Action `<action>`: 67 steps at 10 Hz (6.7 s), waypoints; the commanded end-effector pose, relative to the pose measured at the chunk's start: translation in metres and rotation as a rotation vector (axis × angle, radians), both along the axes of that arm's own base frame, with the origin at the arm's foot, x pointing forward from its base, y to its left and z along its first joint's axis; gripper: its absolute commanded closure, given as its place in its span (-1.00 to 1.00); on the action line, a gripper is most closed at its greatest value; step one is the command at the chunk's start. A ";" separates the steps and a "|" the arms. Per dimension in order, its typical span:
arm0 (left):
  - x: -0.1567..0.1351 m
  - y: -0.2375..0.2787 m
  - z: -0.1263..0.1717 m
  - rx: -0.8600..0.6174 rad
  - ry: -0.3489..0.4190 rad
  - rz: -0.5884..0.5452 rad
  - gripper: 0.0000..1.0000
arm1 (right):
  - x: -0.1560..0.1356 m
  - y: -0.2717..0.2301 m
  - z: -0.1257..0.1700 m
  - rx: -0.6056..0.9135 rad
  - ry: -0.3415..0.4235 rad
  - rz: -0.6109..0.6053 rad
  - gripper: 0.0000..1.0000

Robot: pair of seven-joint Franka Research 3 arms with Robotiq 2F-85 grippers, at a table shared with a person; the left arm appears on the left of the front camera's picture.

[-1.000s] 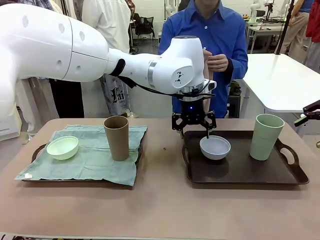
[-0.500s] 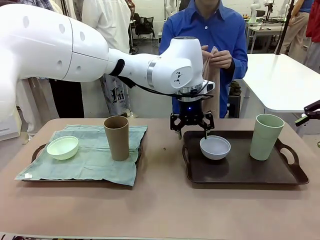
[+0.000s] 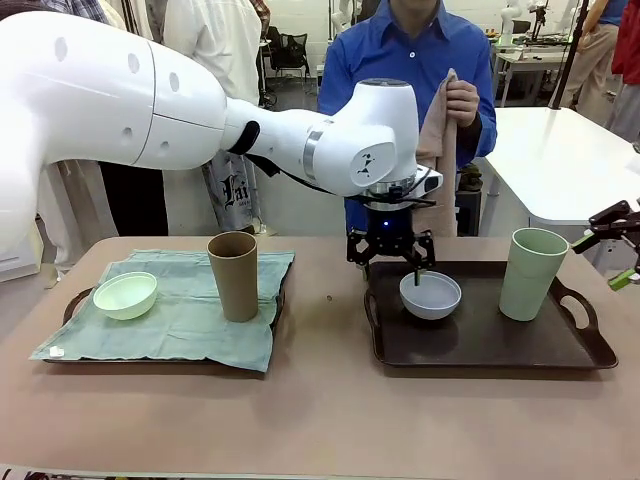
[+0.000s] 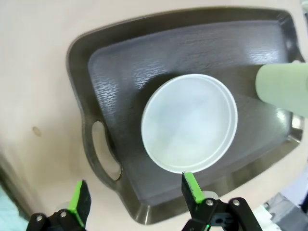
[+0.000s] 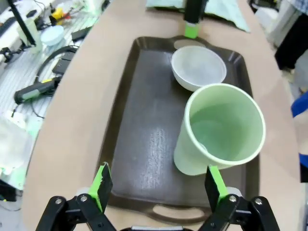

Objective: Set up a tray with a mat and arrange the tableware.
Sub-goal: Pick up the Picnic Bowl and Reusable plastic cup from the Handle tray in front of the human's position and hold them in the air.

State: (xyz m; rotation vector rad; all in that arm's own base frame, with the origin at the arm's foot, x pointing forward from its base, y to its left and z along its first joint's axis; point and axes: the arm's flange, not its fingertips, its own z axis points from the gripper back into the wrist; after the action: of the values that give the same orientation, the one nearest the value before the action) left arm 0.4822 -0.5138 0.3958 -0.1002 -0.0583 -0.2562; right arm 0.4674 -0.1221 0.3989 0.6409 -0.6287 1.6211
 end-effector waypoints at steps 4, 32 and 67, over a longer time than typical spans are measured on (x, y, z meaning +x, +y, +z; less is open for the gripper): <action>-0.007 -0.017 -0.009 0.010 -0.062 -0.110 -1.00 | 0.023 0.008 -0.011 -0.057 0.009 -0.107 -1.00; 0.034 -0.049 -0.053 0.030 -0.122 0.017 1.00 | 0.053 0.070 -0.065 0.087 0.100 -0.033 1.00; -0.041 -0.040 0.172 0.047 -0.377 0.265 1.00 | -0.018 0.048 0.135 0.107 -0.088 0.036 1.00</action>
State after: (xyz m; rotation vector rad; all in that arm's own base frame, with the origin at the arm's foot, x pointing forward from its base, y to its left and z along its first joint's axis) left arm 0.4413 -0.5533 0.5662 0.0041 -0.4153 0.0016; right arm 0.4522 -0.0759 0.5339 0.6616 -0.7680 1.6598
